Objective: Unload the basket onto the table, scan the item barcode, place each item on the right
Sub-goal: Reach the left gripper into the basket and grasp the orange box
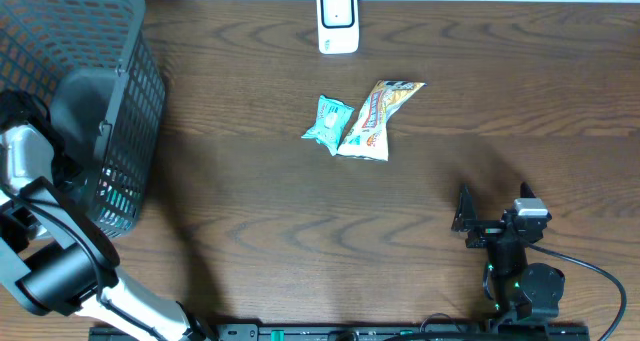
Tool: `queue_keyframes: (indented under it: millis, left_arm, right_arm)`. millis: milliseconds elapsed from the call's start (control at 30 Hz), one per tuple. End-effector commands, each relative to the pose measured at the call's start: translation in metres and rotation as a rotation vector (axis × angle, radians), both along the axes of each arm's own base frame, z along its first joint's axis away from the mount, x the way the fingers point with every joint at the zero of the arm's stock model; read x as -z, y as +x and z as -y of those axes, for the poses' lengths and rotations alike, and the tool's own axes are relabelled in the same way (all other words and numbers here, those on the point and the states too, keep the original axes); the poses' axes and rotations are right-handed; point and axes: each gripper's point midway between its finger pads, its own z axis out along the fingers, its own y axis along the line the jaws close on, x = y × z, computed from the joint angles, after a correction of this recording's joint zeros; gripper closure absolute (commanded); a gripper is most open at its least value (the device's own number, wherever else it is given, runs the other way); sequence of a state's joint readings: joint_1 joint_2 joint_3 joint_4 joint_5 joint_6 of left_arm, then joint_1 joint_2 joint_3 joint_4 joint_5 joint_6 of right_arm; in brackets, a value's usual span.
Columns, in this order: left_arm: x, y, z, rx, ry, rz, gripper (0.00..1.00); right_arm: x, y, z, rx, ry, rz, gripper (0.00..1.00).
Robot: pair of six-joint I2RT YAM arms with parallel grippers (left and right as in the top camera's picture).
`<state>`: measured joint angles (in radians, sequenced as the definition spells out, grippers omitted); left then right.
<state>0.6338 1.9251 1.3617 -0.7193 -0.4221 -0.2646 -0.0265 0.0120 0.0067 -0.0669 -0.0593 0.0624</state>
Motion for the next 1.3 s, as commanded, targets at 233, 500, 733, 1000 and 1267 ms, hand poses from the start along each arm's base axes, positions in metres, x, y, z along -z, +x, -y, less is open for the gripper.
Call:
queue_keyframes:
  millis: [233,500,733,1000,1267]
  left_arm:
    - [0.042,-0.018,0.003,-0.018,-0.041,-0.133,0.56]
    - [0.037,-0.026,0.001,-0.023,-0.023,-0.182,0.93]
    - [-0.020,-0.021,-0.001,-0.168,0.068,-0.011,0.93]
    - [-0.151,0.011,0.020,-0.232,0.138,0.561,0.93]
    - [-0.297,0.069,0.111,0.162,-0.008,1.170,0.93]
  right_arm:
    - [0.000,0.000,-0.002,-0.008,-0.012,0.002,0.01]
    - [0.000,0.000,-0.002,-0.008,-0.012,0.001,0.01]
    - [0.000,0.000,-0.002,-0.008,-0.012,0.001,0.01]
    - [0.000,0.000,-0.002,-0.008,-0.012,0.002,0.01]
    - [0.000,0.000,-0.002,-0.008,-0.012,0.002,0.01]
